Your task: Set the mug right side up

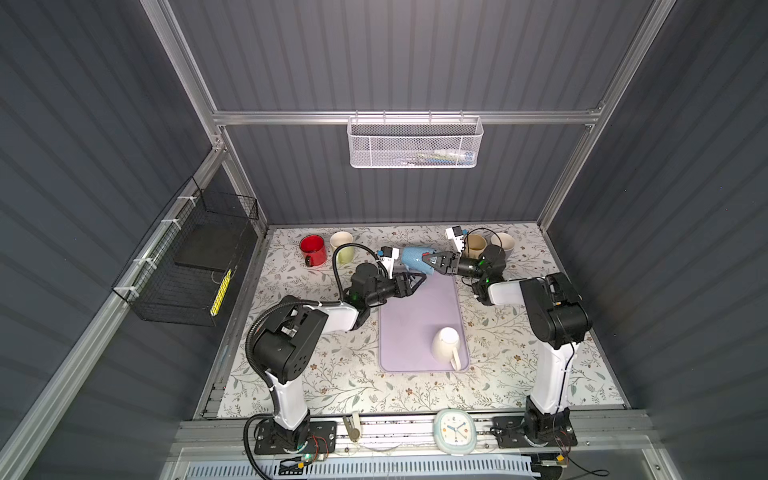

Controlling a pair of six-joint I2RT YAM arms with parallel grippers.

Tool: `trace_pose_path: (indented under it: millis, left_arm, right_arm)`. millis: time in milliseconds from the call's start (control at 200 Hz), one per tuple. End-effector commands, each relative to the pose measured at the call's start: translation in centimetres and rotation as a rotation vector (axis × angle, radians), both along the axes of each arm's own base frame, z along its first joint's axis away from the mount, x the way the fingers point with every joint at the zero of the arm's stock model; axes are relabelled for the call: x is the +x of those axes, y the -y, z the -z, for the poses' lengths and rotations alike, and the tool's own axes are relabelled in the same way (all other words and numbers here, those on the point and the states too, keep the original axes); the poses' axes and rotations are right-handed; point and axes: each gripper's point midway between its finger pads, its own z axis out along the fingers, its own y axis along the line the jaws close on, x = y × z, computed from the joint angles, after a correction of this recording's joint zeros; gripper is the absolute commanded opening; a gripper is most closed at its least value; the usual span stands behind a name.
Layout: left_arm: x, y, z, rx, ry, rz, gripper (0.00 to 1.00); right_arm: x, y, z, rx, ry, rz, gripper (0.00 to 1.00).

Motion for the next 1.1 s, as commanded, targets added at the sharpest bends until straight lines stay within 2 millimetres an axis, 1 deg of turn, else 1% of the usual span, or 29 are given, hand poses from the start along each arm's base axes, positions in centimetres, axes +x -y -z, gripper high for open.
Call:
trace_pose_path:
  millis: [0, 185, 260, 405, 525, 685, 875, 1021, 1036, 1096]
  left_arm:
    - [0.2, 0.1, -0.3, 0.028, 0.056, -0.004, 0.68]
    - [0.4, -0.2, 0.5, 0.078, 0.054, -0.014, 0.68]
    - [0.4, -0.3, 1.0, 0.101, 0.051, -0.018, 0.68]
    - [0.5, -0.7, 0.9, 0.141, 0.065, -0.031, 0.68]
    - [0.4, -1.1, 1.0, 0.184, 0.077, -0.037, 0.68]
    - [0.4, -1.5, 0.9, 0.22, 0.092, -0.044, 0.68]
    - [0.3, -2.1, 0.6, 0.279, 0.115, -0.055, 0.68]
    - [0.1, -2.9, 0.1, 0.361, 0.15, -0.06, 0.68]
    - [0.5, -3.3, 0.1, 0.381, 0.156, -0.086, 0.68]
    - [0.6, -3.8, -0.1, 0.423, 0.17, -0.099, 0.68]
  right_arm:
    - [0.5, 0.3, -1.1, -0.032, 0.085, 0.029, 0.0]
    - [0.8, 0.7, 0.7, -0.113, 0.046, 0.056, 0.0]
    - [0.8, 0.9, 1.1, -0.141, 0.039, 0.065, 0.0]
    - [0.7, 1.2, 2.1, -0.237, 0.013, 0.085, 0.0]
    - [0.5, 1.8, 2.3, -0.326, 0.009, 0.1, 0.0]
    - [0.3, 3.1, 1.8, -0.393, 0.01, 0.124, 0.0]
    - [0.0, 4.3, 2.1, -0.494, -0.013, 0.14, 0.0]
    - [-0.4, 5.1, 2.7, -0.571, -0.038, 0.149, 0.0]
    - [-0.4, 5.2, 2.8, -0.577, -0.042, 0.15, 0.0]
    - [-0.6, 5.6, 2.8, -0.598, -0.048, 0.158, 0.0]
